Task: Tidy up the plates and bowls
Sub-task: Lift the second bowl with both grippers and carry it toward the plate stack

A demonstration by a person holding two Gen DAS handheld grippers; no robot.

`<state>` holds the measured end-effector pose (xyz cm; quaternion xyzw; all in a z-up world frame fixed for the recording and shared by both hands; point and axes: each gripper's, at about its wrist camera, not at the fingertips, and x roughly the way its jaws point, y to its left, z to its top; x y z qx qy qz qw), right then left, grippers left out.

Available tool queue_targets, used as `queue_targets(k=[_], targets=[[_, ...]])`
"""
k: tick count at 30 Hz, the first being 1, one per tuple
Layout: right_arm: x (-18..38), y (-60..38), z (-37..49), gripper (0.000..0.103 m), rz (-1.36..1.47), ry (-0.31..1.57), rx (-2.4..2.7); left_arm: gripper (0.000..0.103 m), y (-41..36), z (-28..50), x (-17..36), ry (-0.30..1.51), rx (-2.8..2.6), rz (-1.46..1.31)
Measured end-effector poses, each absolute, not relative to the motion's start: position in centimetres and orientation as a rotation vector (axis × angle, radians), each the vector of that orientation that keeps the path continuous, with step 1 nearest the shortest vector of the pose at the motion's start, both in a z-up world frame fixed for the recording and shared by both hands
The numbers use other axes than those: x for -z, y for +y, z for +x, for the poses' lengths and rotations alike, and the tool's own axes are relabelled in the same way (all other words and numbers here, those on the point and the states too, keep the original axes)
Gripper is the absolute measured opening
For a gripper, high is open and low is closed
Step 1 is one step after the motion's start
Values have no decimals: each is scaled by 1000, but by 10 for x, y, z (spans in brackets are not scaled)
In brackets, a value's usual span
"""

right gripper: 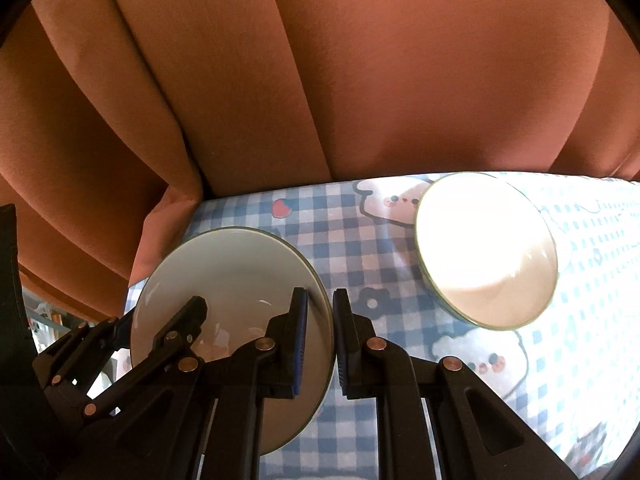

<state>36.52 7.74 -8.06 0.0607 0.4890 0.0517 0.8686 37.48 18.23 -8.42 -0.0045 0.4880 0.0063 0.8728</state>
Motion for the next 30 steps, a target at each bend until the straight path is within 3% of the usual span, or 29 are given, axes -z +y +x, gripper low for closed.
queue_targets(k=[16, 30], targets=[[39, 38, 311, 16, 133, 956, -107, 30, 149, 304, 38, 950, -21, -15], [30, -29, 248, 16, 128, 943, -168, 30, 82, 241, 27, 945, -73, -29]])
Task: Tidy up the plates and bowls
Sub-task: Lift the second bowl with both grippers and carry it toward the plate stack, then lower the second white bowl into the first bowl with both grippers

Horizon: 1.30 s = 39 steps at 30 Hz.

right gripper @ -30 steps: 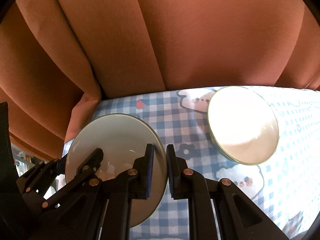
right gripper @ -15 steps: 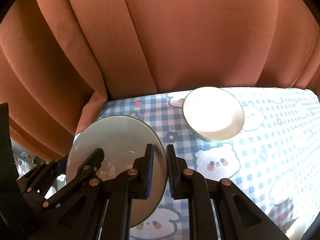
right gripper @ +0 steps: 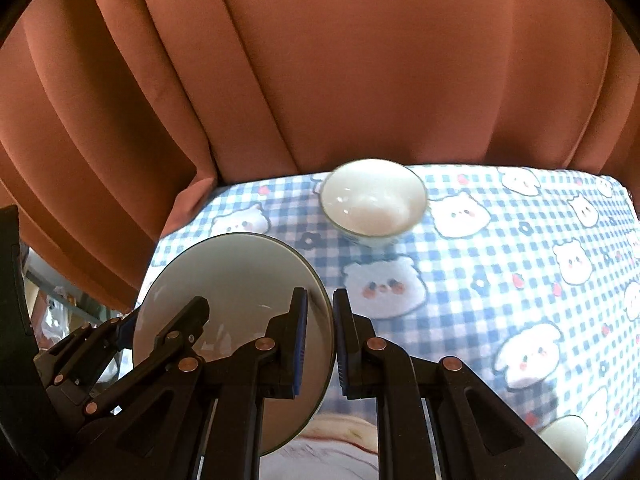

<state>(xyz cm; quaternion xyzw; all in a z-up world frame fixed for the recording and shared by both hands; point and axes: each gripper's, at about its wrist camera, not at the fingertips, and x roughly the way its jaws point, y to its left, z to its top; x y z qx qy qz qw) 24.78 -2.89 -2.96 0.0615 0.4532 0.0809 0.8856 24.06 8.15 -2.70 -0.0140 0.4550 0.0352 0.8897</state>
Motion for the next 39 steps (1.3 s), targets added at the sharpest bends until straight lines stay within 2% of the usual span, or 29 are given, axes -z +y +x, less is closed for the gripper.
queue_targets(k=[18, 39], targets=[[-9, -146, 178, 16, 101, 898, -199, 30, -26, 182, 11, 900, -74, -22], [9, -239, 122, 16, 95, 931, -164, 30, -118, 128, 37, 955, 7, -18]])
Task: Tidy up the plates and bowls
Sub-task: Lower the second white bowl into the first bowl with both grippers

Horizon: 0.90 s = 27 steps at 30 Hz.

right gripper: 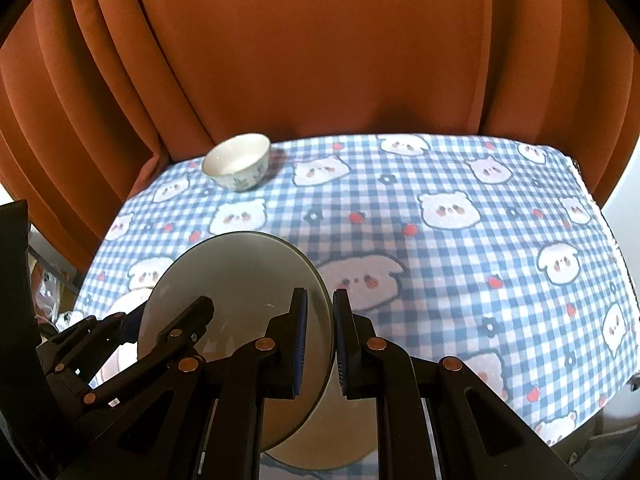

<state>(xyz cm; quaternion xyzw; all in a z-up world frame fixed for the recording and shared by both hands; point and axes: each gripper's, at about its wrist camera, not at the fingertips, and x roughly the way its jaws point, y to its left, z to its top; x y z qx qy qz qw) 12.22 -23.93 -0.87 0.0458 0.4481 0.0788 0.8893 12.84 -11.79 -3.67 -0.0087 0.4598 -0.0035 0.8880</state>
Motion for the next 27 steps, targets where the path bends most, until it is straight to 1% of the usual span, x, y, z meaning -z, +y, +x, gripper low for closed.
queue_targets(k=[12, 27], targets=[[32, -261, 105, 16, 110, 997, -136, 30, -141, 116, 56, 1012, 48, 12], [60, -266, 111, 16, 116, 1068, -139, 30, -145, 122, 81, 1101, 41, 8]])
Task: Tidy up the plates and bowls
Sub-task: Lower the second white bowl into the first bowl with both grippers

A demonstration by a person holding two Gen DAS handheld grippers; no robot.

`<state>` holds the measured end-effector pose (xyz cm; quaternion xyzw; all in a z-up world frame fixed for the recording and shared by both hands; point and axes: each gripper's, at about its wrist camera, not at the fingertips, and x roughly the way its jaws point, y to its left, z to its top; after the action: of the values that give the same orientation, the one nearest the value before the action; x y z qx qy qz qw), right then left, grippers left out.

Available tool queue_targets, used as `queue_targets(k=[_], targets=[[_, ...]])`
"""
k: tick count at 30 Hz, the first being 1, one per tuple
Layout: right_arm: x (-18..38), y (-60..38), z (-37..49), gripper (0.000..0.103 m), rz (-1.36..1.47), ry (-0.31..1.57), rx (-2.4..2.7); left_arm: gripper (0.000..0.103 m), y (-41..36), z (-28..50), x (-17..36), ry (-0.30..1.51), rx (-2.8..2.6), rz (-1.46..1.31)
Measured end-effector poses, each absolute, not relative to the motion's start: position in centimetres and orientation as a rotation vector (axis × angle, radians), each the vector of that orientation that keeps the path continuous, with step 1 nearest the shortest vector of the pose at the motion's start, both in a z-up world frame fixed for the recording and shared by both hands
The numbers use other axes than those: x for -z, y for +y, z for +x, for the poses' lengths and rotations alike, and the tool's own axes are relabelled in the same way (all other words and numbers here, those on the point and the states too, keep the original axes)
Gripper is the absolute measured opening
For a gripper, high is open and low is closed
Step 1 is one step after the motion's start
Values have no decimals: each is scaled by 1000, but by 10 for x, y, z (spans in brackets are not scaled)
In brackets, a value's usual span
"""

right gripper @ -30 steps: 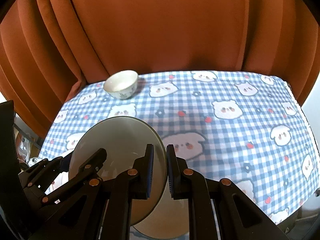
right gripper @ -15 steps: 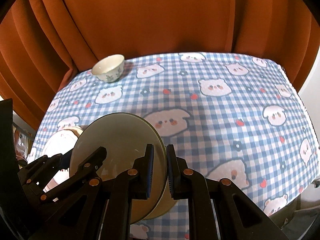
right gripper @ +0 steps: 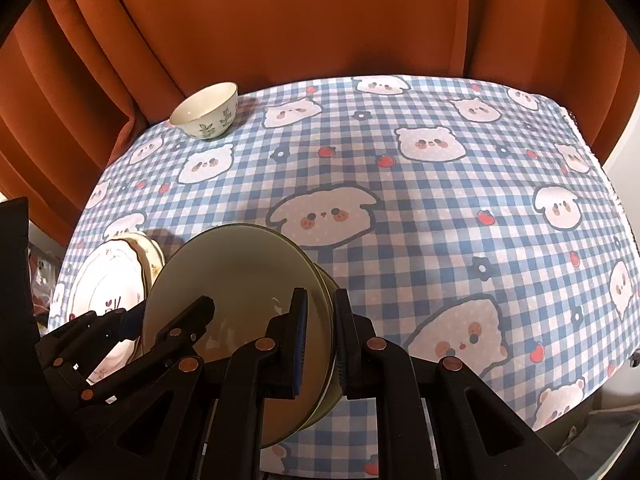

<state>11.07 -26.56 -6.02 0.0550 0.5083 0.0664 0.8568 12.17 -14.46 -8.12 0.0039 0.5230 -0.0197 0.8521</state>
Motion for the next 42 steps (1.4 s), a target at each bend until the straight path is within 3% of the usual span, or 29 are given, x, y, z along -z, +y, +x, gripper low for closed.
queue_targets(k=[19, 22, 25, 27, 29, 30, 35, 42], targets=[[76, -268, 117, 20, 70, 1084, -101, 31, -152, 127, 98, 1124, 50, -11], [77, -265, 117, 26, 66, 1086, -88, 36, -150, 125, 98, 1138, 76, -23], [79, -262, 116, 42, 76, 1099, -88, 41, -147, 123, 99, 1157, 120, -48], [80, -258, 116, 55, 85, 1116, -95, 48, -146, 122, 100, 1163, 148, -58], [79, -253, 113, 60, 69, 1112, -82, 60, -145, 121, 99, 1156, 166, -52], [77, -251, 112, 63, 61, 1110, -65, 62, -142, 121, 96, 1149, 177, -51], [68, -245, 109, 65, 75, 1108, -10, 76, -132, 121, 84, 1124, 211, -46], [42, -233, 104, 65, 74, 1062, 70, 84, -108, 124, 55, 1050, 240, -17]])
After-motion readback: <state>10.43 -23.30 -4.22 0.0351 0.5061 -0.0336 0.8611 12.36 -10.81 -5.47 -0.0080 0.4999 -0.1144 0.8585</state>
